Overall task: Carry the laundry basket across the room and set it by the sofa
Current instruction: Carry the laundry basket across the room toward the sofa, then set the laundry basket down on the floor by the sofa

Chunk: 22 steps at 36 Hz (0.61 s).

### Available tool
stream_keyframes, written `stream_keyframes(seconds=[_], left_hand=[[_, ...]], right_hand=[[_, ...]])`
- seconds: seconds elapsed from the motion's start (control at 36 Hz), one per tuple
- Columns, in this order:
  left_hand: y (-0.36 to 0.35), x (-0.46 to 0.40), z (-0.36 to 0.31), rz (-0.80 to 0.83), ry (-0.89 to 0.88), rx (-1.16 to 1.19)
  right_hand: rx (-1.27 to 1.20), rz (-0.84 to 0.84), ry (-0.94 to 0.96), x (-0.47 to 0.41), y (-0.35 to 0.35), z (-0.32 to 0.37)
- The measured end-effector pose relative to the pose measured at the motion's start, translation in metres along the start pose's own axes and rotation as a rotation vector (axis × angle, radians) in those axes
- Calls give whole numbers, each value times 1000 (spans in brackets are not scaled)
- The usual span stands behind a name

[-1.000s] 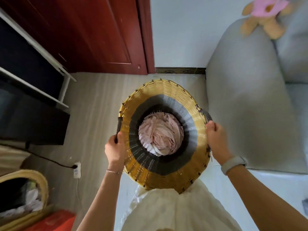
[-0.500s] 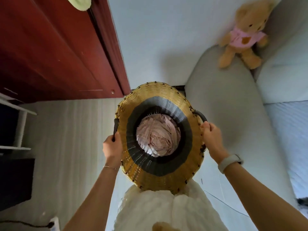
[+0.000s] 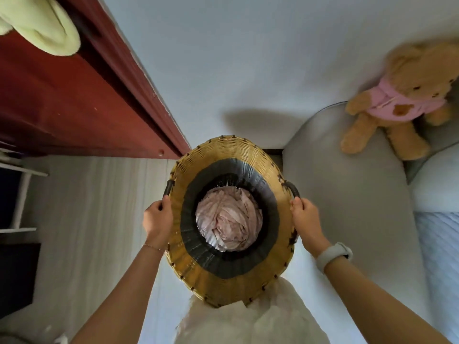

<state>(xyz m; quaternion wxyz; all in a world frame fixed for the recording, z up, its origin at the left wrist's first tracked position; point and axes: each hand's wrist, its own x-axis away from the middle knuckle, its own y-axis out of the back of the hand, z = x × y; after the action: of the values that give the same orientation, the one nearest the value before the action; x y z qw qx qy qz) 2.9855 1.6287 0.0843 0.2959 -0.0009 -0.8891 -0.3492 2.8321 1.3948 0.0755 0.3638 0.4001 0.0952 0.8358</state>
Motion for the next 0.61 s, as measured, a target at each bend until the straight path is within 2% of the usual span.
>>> stream_keyframes(seconds=[0.22, 0.5, 0.61], left_hand=[[-81, -50, -25, -22, 8, -28], [-153, -99, 25, 47, 75, -8], [-176, -111, 42, 1, 101, -30]], right_hand=[[136, -12, 14, -114, -7, 8], [190, -8, 44, -199, -43, -30], [184, -20, 95, -209, -58, -32]])
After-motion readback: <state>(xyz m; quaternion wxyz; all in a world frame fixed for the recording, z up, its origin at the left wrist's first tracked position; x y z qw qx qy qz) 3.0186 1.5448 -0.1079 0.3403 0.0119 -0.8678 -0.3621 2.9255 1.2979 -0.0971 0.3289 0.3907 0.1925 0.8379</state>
